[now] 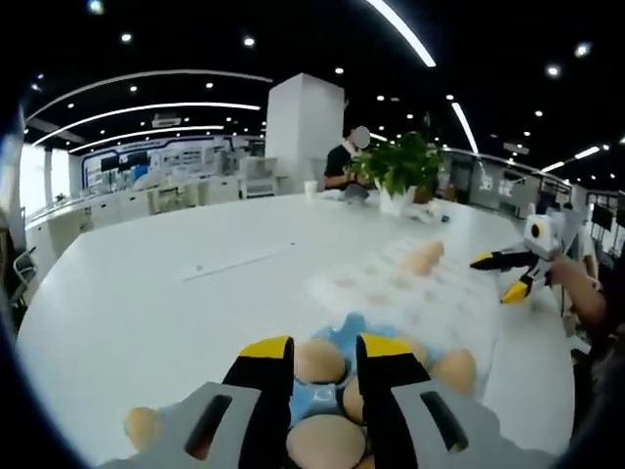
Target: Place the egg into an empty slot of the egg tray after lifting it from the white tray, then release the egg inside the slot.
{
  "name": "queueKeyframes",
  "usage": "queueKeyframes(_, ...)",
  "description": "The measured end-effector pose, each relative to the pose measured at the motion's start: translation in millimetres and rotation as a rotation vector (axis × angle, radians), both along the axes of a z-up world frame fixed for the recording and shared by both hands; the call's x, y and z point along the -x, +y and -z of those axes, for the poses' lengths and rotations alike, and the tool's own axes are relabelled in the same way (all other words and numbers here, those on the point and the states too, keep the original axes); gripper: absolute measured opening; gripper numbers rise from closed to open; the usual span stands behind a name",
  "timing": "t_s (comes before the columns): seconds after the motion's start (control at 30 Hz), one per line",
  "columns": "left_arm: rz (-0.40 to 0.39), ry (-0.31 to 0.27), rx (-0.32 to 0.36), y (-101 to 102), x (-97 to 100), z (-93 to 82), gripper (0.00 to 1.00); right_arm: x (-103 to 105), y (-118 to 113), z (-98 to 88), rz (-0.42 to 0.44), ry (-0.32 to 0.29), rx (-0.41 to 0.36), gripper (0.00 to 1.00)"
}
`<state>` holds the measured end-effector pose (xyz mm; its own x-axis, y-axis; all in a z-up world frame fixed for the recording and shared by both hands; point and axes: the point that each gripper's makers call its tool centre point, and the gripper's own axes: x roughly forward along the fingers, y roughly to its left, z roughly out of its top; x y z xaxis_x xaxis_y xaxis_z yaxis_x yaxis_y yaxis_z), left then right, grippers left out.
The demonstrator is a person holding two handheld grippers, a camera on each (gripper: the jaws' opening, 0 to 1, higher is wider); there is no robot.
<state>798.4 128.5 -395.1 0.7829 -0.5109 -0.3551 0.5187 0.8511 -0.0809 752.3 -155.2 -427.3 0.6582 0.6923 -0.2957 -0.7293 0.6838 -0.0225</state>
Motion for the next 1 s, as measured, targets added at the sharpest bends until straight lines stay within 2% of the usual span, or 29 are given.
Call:
queueKeyframes(0.1,0.000,0.038,0.003,1,-2.3,6.0,0.30,2,1,0.4,-0.002,-0.006,-0.001,0.71)
queueKeyframes(0.13,-0.005,0.072,-0.009,4,-2.8,11.5,0.31,2,1,0.4,-0.003,-0.008,-0.004,0.71)
queueKeyframes(0.17,-0.016,0.074,0.015,4,-5.0,9.3,0.32,3,1,0.3,-0.004,-0.010,-0.008,0.71)
queueKeyframes(0.27,-0.001,0.112,0.014,1,-1.2,10.2,0.29,3,0,-0.2,-0.006,-0.013,-0.020,0.71)
queueKeyframes(0.4,-0.021,0.218,0.029,0,0.3,18.4,0.27,4,-1,-1.6,-0.009,-0.016,-0.040,0.71)
queueKeyframes(0.53,-0.027,0.289,0.016,-3,0.2,22.3,0.26,4,-1,-2.7,-0.010,-0.021,-0.061,0.70)
queueKeyframes(0.63,-0.016,0.311,-0.013,-5,-1.8,24.1,0.25,4,-1,-3.9,-0.012,-0.022,-0.075,0.70)
queueKeyframes(1.0,0.040,0.404,-0.194,-12,0.4,29.3,0.25,4,0,-5.8,-0.019,-0.028,-0.098,0.69)
